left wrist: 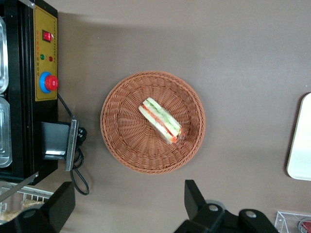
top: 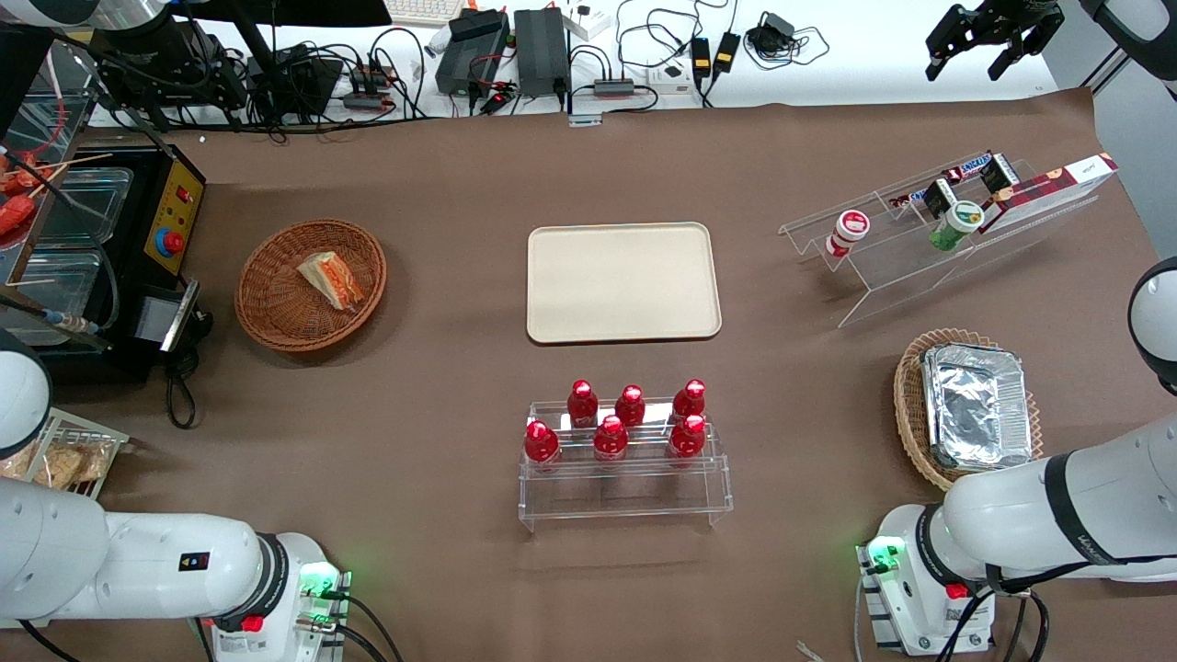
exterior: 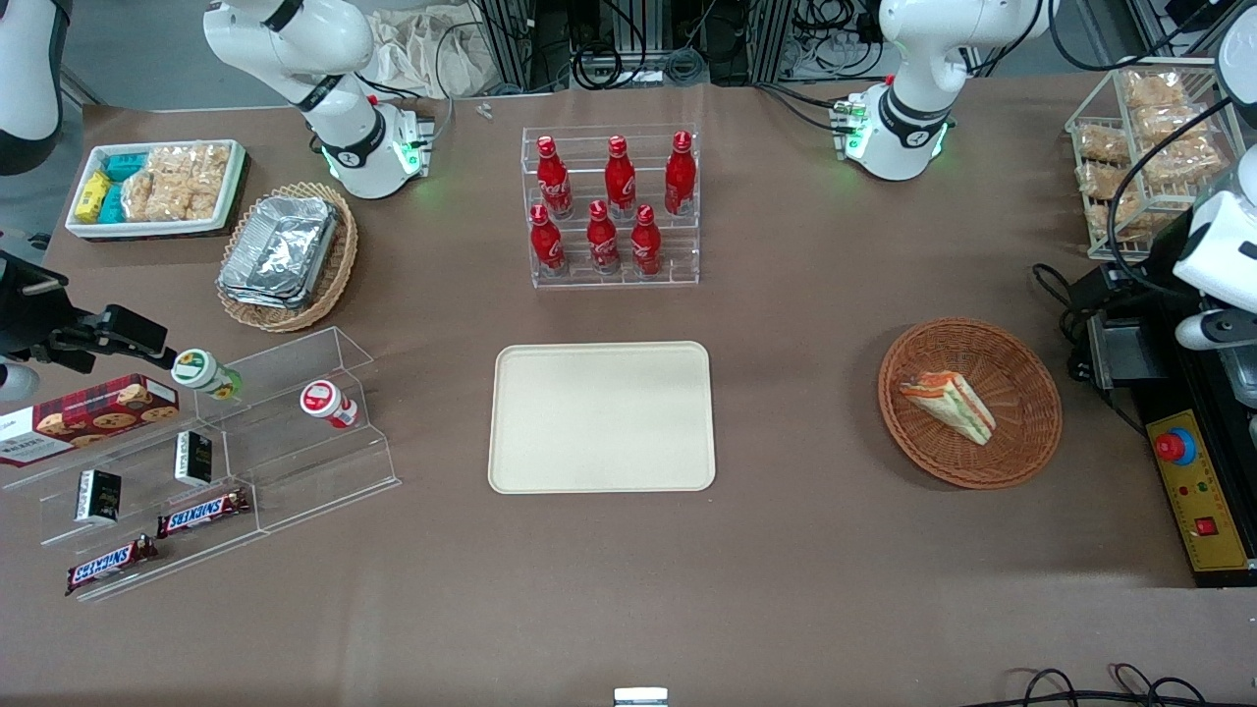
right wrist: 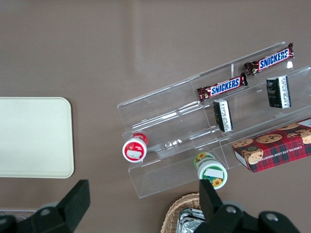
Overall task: Place sandwich from basket to tray
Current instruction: 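Move the left gripper over the wrapped sandwich in the wicker basket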
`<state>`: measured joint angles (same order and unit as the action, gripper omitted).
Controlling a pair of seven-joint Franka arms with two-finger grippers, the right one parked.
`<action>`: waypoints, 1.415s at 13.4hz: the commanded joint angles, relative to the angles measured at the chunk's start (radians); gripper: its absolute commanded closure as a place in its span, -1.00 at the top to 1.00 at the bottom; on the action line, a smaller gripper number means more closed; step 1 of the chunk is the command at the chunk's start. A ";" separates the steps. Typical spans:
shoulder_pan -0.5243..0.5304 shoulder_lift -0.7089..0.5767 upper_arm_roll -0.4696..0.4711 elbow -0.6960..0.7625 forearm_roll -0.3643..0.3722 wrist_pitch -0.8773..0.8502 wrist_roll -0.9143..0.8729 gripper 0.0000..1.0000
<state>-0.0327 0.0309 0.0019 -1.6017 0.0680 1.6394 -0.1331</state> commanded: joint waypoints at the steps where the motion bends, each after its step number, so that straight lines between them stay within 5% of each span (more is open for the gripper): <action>1: -0.015 0.035 0.013 0.043 -0.014 -0.009 0.006 1.00; 7: -0.013 0.005 0.016 -0.055 -0.016 -0.073 -0.006 1.00; 9: -0.006 0.001 0.020 -0.111 -0.040 -0.069 -0.130 1.00; 19: -0.013 0.053 0.016 -0.415 -0.100 0.328 -0.476 0.99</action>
<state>-0.0369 0.0707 0.0117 -1.9917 -0.0065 1.9181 -0.5569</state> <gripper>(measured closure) 0.000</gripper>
